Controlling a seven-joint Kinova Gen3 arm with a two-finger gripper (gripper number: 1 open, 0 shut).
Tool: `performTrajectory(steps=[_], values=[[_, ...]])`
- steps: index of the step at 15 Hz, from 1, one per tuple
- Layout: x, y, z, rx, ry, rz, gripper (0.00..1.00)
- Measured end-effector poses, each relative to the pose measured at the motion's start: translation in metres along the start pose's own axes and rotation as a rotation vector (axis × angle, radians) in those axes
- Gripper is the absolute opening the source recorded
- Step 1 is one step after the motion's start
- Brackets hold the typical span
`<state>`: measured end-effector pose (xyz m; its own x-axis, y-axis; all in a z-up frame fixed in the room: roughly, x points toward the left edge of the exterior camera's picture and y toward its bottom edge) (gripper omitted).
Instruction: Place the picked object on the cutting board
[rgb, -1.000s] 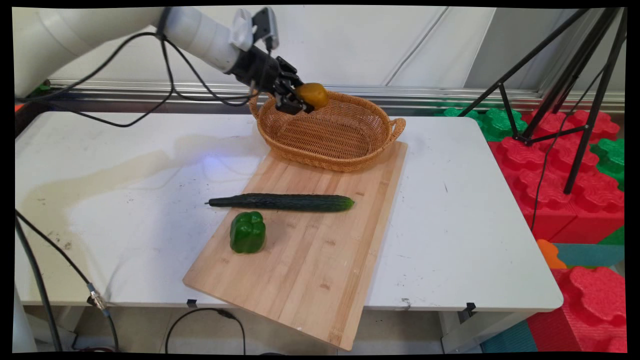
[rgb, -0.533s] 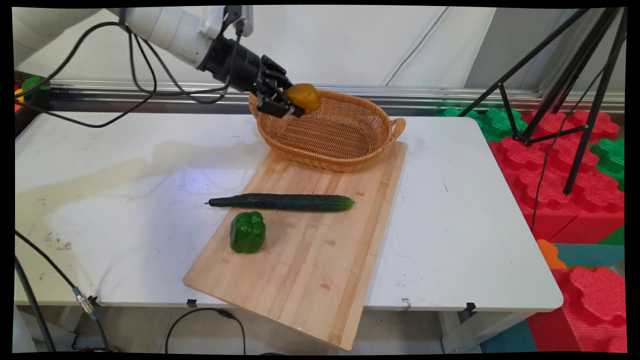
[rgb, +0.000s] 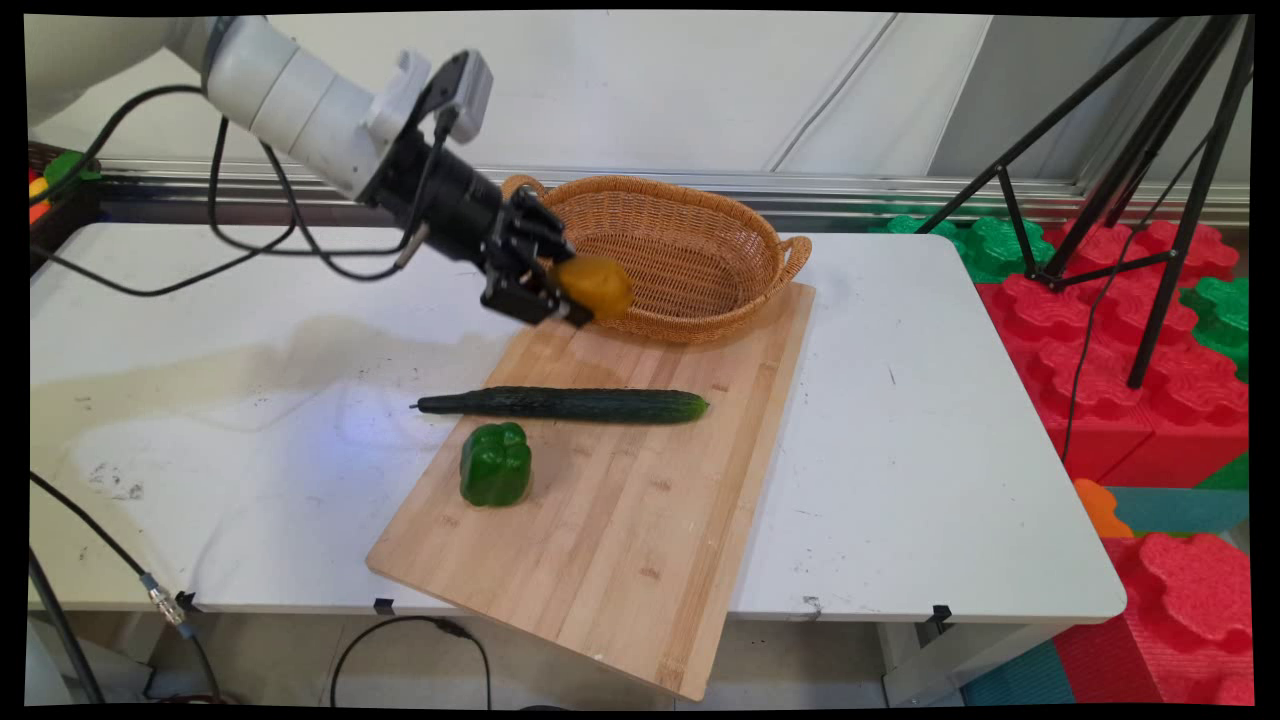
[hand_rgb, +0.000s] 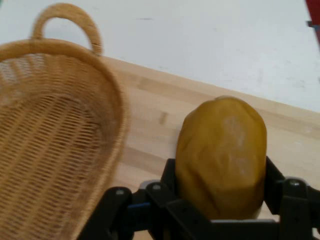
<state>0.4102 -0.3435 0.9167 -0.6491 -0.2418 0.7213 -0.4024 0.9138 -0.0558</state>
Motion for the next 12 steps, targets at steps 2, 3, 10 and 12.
performTrajectory(steps=[2,3,10,12], values=[[-0.002,0.012,0.006,-0.023,-0.01,0.0,0.0],[-0.002,0.016,0.009,-0.03,-0.014,-0.001,0.0],[-0.007,0.043,0.053,-0.065,-0.07,-0.024,0.0],[-0.01,0.047,0.065,-0.071,-0.088,-0.031,0.0]])
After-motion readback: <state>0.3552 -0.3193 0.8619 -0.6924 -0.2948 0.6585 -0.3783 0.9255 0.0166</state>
